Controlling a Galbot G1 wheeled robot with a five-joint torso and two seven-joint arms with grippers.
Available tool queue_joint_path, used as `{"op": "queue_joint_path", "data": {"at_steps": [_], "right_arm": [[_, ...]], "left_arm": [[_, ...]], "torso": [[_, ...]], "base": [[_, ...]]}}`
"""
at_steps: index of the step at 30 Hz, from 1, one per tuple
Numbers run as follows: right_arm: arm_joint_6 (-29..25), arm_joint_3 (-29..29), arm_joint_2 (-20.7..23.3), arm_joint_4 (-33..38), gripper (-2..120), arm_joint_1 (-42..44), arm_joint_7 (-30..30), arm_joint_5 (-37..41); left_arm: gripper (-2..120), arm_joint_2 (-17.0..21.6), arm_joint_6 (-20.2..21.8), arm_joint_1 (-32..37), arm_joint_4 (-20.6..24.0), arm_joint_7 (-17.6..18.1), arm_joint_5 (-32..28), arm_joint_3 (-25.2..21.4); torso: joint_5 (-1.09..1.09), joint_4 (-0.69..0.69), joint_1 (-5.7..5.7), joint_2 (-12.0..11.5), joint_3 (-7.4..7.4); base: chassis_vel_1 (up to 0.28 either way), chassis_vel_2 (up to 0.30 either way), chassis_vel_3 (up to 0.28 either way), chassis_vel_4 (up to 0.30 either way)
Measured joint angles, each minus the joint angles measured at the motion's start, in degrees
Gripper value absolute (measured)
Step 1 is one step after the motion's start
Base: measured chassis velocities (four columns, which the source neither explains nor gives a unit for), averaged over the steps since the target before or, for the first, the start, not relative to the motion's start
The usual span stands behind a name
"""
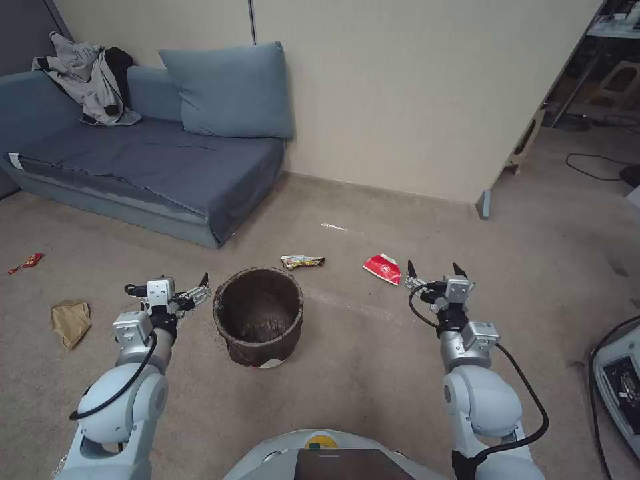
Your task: Pick up the trash bin, then pick up the garbage from the floor and place it into the trash bin.
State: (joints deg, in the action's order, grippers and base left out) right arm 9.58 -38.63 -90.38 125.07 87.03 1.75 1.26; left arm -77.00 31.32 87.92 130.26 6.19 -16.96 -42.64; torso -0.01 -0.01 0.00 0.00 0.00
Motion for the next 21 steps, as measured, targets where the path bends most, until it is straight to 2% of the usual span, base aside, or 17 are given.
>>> {"op": "queue_joint_path", "data": {"at_steps": [2, 5, 10, 17, 21], "right_arm": [[0.0, 0.0, 0.0, 0.0, 100, 0.0, 0.0, 0.0], [0.5, 0.6, 0.2, -0.4, 100, -0.5, -0.6, 0.0], [0.7, 0.9, 0.1, -0.9, 100, -0.7, -1.2, 0.0], [0.7, 0.9, -0.1, -1.1, 100, -0.5, -1.5, 0.0], [0.6, 1.2, 0.1, -1.5, 100, -0.4, -1.6, 0.0]], "left_arm": [[100, 0.1, 0.2, -0.1, -0.2, 0.1, -0.1, 0.1], [100, 1.5, 3.9, -1.9, -2.1, 1.7, -2.3, 1.4], [100, 2.6, 6.7, -3.6, -4.7, 3.4, -2.9, 2.8], [100, 3.8, 9.0, -5.7, -6.8, 5.4, -3.2, 5.1], [100, 4.1, 10.7, -7.3, -8.2, 7.9, -3.4, 8.2]], "torso": [[0.0, 0.0, 0.0, 0.0, 0.0], [0.0, 0.01, 0.0, 0.0, 0.0], [0.0, 0.0, 0.0, 0.0, 0.0], [0.0, 0.01, 0.0, 0.0, 0.0], [0.01, 0.0, 0.0, 0.0, 0.0]], "base": [[0.0, 0.0, 0.0, 0.0], [0.0, 0.0, 0.0, 0.0], [0.0, 0.0, 0.0, 0.0], [0.0, 0.0, 0.0, 0.0], [0.0, 0.0, 0.0, 0.0]]}}
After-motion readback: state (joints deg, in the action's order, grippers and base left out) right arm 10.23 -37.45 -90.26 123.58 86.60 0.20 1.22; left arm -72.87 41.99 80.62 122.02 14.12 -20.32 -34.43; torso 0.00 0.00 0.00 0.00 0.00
